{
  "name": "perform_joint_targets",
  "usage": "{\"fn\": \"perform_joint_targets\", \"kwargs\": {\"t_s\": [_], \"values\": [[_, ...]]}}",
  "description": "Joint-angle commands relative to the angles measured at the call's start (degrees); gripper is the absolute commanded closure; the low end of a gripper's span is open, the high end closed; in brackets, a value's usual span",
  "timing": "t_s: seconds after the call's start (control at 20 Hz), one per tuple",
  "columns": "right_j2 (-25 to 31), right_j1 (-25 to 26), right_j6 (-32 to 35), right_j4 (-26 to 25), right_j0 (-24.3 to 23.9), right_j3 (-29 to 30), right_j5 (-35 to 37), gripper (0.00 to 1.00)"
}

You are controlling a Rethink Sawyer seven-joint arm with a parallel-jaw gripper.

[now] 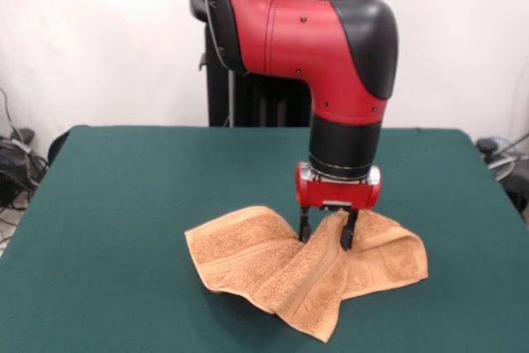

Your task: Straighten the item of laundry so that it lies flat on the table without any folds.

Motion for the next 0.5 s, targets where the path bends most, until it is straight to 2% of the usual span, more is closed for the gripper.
{"fn": "perform_joint_targets", "kwargs": {"t_s": [0.05,0.5], "values": [[1.00,2.34,12.27,3.16,-0.10,-2.53,-1.43,0.00],[1.63,2.06,11.42,2.68,-0.55,-2.61,-1.12,0.00]]}}
